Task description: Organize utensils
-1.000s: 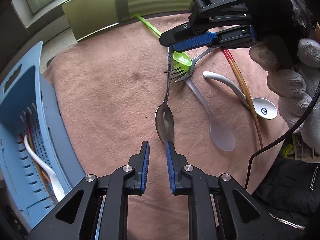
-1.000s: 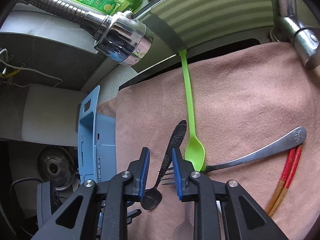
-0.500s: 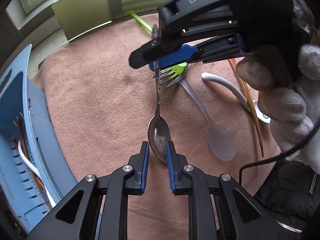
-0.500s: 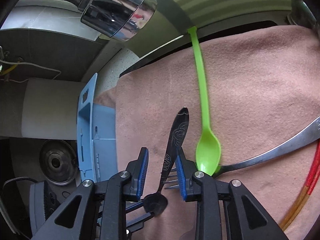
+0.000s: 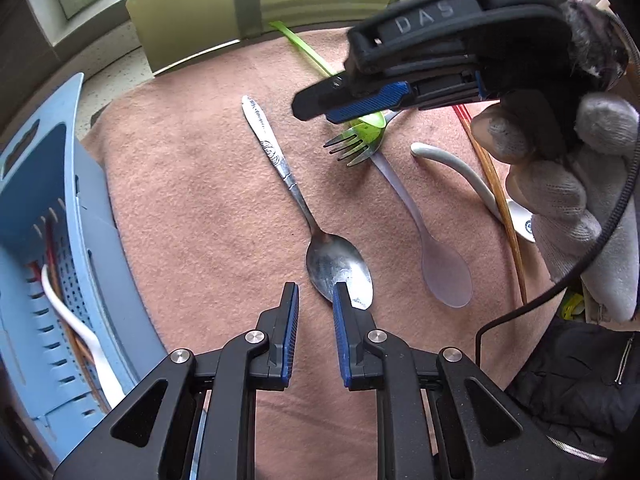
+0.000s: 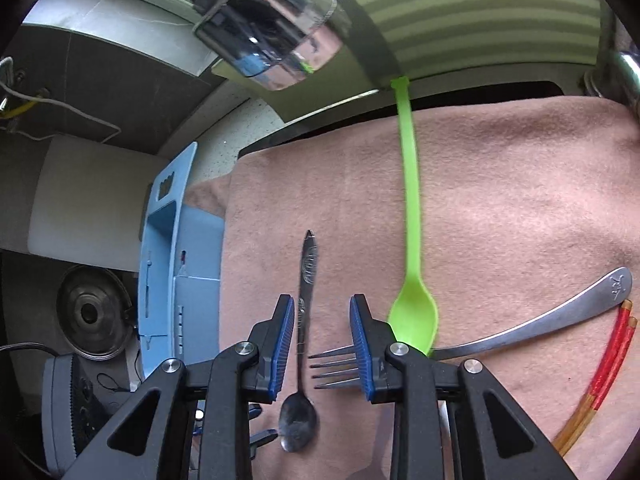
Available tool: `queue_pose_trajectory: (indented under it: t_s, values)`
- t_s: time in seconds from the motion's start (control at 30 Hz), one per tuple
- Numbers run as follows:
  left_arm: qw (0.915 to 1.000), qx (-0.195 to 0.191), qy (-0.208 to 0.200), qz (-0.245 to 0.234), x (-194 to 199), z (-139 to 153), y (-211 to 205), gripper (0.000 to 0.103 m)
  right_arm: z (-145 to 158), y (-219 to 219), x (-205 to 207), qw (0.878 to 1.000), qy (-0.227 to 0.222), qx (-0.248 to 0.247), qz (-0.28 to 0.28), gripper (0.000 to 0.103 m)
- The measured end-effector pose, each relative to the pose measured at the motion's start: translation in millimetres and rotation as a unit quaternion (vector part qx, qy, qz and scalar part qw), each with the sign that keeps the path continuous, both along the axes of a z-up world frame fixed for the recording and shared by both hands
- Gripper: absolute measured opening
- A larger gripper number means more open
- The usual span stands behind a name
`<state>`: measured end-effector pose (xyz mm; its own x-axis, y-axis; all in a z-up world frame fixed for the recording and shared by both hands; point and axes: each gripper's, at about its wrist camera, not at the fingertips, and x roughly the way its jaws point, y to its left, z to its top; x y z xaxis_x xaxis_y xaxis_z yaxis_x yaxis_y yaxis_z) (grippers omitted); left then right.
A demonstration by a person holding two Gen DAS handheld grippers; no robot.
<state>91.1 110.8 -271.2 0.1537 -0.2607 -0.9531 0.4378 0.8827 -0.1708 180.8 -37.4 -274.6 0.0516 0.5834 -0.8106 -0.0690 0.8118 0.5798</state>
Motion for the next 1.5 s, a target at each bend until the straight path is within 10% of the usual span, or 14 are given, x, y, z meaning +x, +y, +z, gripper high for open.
queue_pose_trajectory:
  t_s: [0.4, 0.53, 1.5]
  values:
    - [0.9999, -0.007, -0.003, 0.009, -2.0, 12.1, -2.3, 0.016, -2.6, -17.4, -29.9, 0.999, 0.022, 0.001, 0.035, 0.026]
    - [0.9995, -0.019, 0.0, 0.024, -6.8, 15.2, 1.9, 0.042, 13.7, -15.5, -32.1, 0.999, 0.002, -0.004, 0.051, 0.026]
    - [0.9835, -0.051, -0.074, 0.157, -62.3, -2.1, -13.8, 0.042, -12.6, 37.6, -4.5, 0.996, 0.044, 0.005, 0.08, 0.026]
